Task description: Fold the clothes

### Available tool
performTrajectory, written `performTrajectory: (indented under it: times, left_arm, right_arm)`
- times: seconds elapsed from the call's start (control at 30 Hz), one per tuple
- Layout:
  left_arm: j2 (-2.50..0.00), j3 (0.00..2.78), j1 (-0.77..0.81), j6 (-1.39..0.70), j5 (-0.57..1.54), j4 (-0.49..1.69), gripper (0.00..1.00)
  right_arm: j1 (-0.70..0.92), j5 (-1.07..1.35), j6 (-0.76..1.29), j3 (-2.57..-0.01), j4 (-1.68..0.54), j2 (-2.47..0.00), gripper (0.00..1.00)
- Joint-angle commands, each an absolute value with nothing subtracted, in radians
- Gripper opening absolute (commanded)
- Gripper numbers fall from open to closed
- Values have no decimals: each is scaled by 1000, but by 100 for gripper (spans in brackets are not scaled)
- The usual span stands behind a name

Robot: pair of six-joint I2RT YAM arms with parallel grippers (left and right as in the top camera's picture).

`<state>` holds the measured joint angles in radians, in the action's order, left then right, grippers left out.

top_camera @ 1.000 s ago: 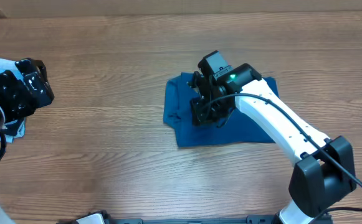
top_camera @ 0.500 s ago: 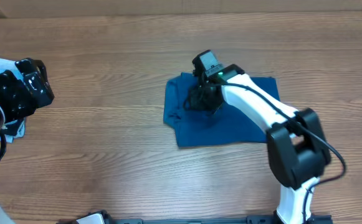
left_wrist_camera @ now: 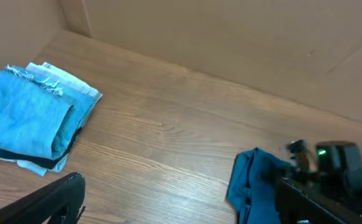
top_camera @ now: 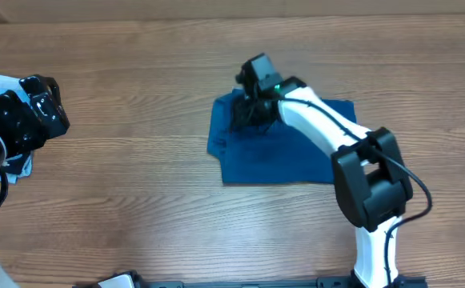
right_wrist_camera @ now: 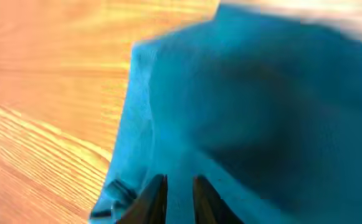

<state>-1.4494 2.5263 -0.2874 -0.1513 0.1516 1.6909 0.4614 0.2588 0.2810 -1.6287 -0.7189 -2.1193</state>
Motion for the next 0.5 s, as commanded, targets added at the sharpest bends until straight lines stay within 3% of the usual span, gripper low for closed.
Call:
performTrajectory:
  times: [0.0, 0.03, 0.07, 0.17, 0.47]
  left_arm:
    - [-1451, 2528, -278, -158, 142, 1689, 100]
    - [-1451, 2528, -278, -158, 142, 1689, 100]
    - [-1451, 2528, -278, -158, 142, 1689, 100]
    - [-1451, 2528, -278, -158, 142, 1689, 100]
    - [-1451, 2528, -278, -165, 168, 1689, 100]
  right_arm:
    - [338, 265, 262, -1750, -838, -1958, 24]
    - [302, 269, 262, -1761, -867, -1935, 29]
    - [257, 282, 262, -1765, -893, -1910, 40]
    - [150, 335, 262, -1765, -954, -1885, 53]
    - [-28, 387, 262, -1765, -1039, -1885, 58]
